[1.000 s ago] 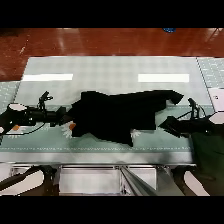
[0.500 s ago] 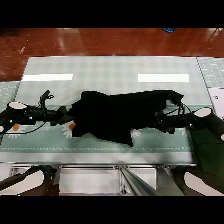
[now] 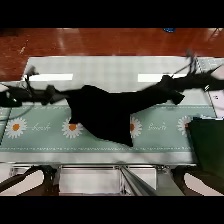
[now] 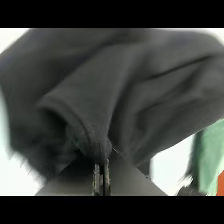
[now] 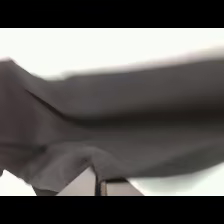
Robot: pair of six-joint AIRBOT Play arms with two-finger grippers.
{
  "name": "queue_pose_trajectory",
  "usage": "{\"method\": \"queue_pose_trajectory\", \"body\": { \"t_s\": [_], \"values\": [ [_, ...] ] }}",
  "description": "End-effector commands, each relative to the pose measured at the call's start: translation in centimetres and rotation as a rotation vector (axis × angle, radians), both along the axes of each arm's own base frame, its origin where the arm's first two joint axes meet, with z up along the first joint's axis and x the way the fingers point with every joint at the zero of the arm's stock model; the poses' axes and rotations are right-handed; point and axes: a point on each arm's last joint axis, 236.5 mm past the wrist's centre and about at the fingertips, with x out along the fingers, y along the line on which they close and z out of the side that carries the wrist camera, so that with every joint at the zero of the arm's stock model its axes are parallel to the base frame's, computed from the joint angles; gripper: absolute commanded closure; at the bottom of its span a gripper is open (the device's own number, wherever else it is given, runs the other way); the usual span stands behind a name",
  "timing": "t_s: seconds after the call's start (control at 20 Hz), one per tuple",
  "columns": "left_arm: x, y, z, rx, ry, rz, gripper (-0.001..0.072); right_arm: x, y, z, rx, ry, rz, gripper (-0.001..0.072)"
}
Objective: Fold the shirts.
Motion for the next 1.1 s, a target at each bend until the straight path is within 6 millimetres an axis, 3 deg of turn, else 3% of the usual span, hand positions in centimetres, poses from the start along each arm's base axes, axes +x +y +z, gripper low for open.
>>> {"method": "queue_pose_trajectory", "body": {
  "t_s": [0.0,0.1,0.2,0.3,0.4,0.6,0.75,0.85,1.05],
  "values": [
    [3.1,0.7,14.0,-0.025,-0.278,0.001,0.0681,0.4,-3.7,17.2,-0.188,-0.35,-0.024,0.0689],
    [2.5,0.8,21.9,0.026,-0.45,-0.015,0.0681,-2.2,-6.6,25.4,-0.316,-0.514,-0.105,0.0689],
    [0.9,1.1,29.4,0.073,-0.619,0.02,0.0681,-6.0,-8.0,32.3,-0.386,-0.689,-0.182,0.0689],
    [-1.8,1.4,35.5,0.139,-0.783,0.052,0.0681,-10.7,-8.3,36.6,-0.414,-0.821,-0.227,0.0689],
    [-4.9,2.1,39.6,0.236,-0.901,0.108,0.0681,-15.2,-9.0,38.6,-0.452,-0.89,-0.275,0.0689],
    [-11.6,3.8,44.3,0.519,-1.066,0.291,0.0681,-22.1,-10.3,39.7,-0.51,-0.942,-0.358,0.0689],
    [-15.3,4.5,44.6,0.657,-1.088,0.359,0.0681,-24.8,-13.0,37.5,-0.577,-0.833,-0.45,0.0689],
    [-17.3,5.6,44.2,0.724,-1.079,0.372,0.0682,-25.7,-14.4,35.4,-0.613,-0.73,-0.481,0.0688],
    [-20.0,7.9,43.5,0.776,-1.072,0.369,0.0681,-24.6,-14.1,31.3,-0.589,-0.566,-0.446,0.0689]
  ]
}}
